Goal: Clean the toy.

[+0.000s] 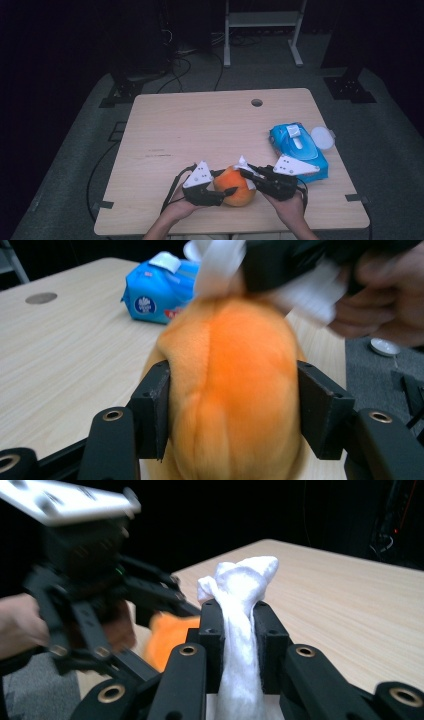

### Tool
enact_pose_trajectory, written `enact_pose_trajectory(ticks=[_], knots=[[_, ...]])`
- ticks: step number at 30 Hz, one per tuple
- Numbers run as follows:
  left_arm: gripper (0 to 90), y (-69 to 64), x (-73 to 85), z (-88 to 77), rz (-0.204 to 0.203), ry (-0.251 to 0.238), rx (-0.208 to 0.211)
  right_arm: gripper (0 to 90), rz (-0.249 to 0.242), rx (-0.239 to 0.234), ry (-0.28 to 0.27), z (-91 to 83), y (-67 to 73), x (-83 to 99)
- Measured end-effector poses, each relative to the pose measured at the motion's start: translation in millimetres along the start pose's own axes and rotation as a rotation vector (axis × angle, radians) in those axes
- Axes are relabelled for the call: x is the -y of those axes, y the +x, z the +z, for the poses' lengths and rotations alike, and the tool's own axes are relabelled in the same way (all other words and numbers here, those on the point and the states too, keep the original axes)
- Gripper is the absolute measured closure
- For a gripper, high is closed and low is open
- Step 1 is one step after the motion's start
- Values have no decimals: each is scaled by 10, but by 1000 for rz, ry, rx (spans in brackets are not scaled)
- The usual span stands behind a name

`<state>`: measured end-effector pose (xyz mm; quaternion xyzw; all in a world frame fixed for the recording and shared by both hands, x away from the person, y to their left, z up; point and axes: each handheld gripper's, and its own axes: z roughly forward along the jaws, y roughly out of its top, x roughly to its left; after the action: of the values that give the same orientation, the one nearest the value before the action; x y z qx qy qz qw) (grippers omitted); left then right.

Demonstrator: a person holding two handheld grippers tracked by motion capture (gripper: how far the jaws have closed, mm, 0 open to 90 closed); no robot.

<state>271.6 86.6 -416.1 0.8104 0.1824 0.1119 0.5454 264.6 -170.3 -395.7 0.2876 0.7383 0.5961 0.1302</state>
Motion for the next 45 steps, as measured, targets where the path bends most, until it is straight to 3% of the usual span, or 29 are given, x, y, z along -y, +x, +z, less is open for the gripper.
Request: enact_pose_trajectory(ticks=[3,5,9,12,14,15,19,22,24,29,31,34,37,39,43,45], knots=[[280,34,67,69,-23,-21,20,771,17,40,23,13,-132,80],[194,27,103,112,-16,-16,21,771,45,50,23,1,-194,112],[256,-26,130,166,-11,-22,17,770,66,30,23,-8,-153,85],[272,-69,125,180,13,-13,17,770,30,-52,25,64,3,39],[273,-63,123,169,14,-12,14,771,-8,-48,44,102,72,14],[273,-52,127,162,9,-14,17,772,-24,-38,52,108,60,7],[273,-31,133,166,-4,-24,15,771,23,26,52,32,-143,60],[273,-40,129,190,-1,-23,14,773,47,40,50,-20,-199,83],[273,-43,130,196,-2,-22,12,774,44,40,52,-11,-169,72],[271,-25,148,162,0,-20,19,776,38,-31,60,45,-84,36],[247,-13,150,166,-6,-30,33,776,39,-21,65,33,-115,27],[163,3,154,190,-17,-22,20,777,57,2,67,2,-195,44],[196,-3,177,212,-20,-22,16,778,83,2,64,-28,-235,44],[241,-15,166,212,-7,-16,10,778,84,-21,64,-32,-199,16],[278,-46,174,233,-1,-20,14,778,56,-128,75,49,-3,-41],[308,-53,172,219,0,-13,7,778,12,-115,95,96,90,-54]])
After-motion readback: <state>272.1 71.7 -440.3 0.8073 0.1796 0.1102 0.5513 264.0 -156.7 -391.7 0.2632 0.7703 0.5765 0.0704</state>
